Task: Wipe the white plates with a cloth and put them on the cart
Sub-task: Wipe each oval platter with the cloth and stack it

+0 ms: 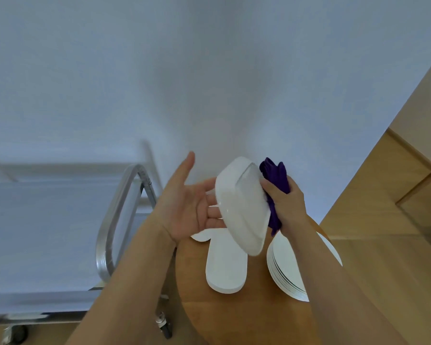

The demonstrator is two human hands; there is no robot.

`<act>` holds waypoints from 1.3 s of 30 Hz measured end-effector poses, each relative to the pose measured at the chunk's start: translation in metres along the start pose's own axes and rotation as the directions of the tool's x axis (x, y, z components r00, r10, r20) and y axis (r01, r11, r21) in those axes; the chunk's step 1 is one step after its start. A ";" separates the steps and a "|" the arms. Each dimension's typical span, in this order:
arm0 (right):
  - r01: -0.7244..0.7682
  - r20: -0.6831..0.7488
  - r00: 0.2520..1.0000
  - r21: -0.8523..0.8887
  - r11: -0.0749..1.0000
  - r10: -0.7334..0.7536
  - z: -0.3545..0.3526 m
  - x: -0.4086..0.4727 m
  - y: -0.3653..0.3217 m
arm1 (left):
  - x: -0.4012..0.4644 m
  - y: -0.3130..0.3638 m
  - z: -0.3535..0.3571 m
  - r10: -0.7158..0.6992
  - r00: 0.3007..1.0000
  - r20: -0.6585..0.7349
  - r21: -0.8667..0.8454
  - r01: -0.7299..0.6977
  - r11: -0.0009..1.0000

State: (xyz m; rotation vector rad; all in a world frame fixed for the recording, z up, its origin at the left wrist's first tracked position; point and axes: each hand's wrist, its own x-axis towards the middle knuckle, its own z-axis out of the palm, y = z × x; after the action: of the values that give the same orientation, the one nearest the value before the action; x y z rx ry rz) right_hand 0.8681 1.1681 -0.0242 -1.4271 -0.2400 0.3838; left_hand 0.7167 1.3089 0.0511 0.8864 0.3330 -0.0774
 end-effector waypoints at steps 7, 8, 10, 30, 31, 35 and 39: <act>0.177 0.034 0.984 -0.103 0.979 -0.175 0.016 -0.006 -0.021 | 0.011 -0.008 0.008 -0.050 0.975 -0.216 0.267 0.108 0.958; 0.192 0.010 0.981 -0.090 0.977 -0.192 0.019 -0.011 -0.023 | 0.011 -0.011 0.009 -0.024 0.972 -0.233 0.270 0.089 0.959; 0.201 -0.016 0.979 -0.074 0.977 -0.202 0.023 -0.019 -0.020 | 0.014 -0.016 0.008 0.038 0.967 -0.250 0.254 0.027 0.967; 0.086 0.014 0.996 0.033 0.996 -0.086 0.055 -0.067 0.005 | 0.034 -0.064 0.023 0.522 0.819 -0.238 0.769 -0.169 0.616; 0.068 0.028 0.997 0.047 0.997 -0.069 0.053 -0.062 0.001 | 0.033 -0.068 0.022 0.520 0.829 -0.205 0.805 -0.159 0.572; 0.077 0.119 0.989 0.123 0.989 -0.091 0.041 -0.045 -0.024 | 0.026 -0.076 0.023 0.473 0.879 -0.063 0.937 -0.110 0.331; -0.036 0.141 0.990 0.224 0.974 0.005 0.032 -0.030 -0.035 | 0.025 -0.066 0.020 0.431 0.899 0.078 0.990 -0.020 -0.137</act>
State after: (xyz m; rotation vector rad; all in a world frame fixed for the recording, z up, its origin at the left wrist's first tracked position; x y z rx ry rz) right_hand 0.8326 1.1817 0.0163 -1.1804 -0.2857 0.5129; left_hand 0.7316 1.2532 0.0060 2.6224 0.3423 0.2044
